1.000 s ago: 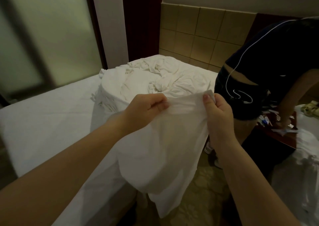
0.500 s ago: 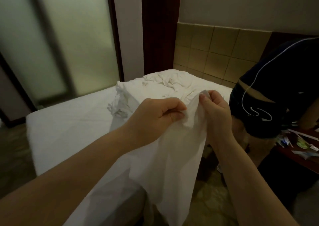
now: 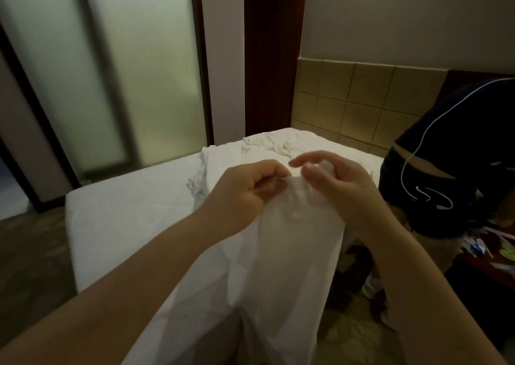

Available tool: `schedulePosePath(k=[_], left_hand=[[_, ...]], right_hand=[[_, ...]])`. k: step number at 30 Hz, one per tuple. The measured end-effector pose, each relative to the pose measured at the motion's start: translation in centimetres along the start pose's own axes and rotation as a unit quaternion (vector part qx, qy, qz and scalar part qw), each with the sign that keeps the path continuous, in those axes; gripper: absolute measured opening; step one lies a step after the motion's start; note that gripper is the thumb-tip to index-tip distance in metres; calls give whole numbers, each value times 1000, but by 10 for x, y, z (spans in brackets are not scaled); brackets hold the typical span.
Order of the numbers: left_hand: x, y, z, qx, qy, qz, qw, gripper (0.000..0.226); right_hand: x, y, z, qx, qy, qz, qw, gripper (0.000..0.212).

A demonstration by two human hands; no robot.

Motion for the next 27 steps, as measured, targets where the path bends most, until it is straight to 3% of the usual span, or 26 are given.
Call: schedulePosePath(k=[4,10,15,17,19,22,24,27], left_hand=[[8,21,0,-4,28,14,999,19],[8,45,13,-23,78,-7,997,23],[10,59,23,18,104,-4,994,15],[3,72,26,2,89,-26,996,19],[-5,86,26,-22,77,-46,996,20],[-7,102,25,-46,84,-36,995,24],[-10,111,25,-52,69,-20,996,27],[-21,121,27,-54,54,-14,997,31]], right_hand=[[12,-11,0,51,75,-161,983,35],[-1,-31,12,32,8,-160,987,23],[10,-47,36,83,153,-100,980,63],[9,-57,46,85,95,-66,990,45],[-2,-66,54,75,-46,-54,995,23],[-9,-68,65,38,-170,-157,972,23],[-6,-71,76,77,-144,-186,969,33],[-2,-86,90,223,-41,-185,956,49]])
Point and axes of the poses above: each hand's wrist, its own z-axis towards the middle knuckle, its own x-axis out of the palm, y = z × x, the point moved 3 cm from there along z, towards the middle knuckle, and after that the axes turned 8 degrees about y, right-handed, at the moved point
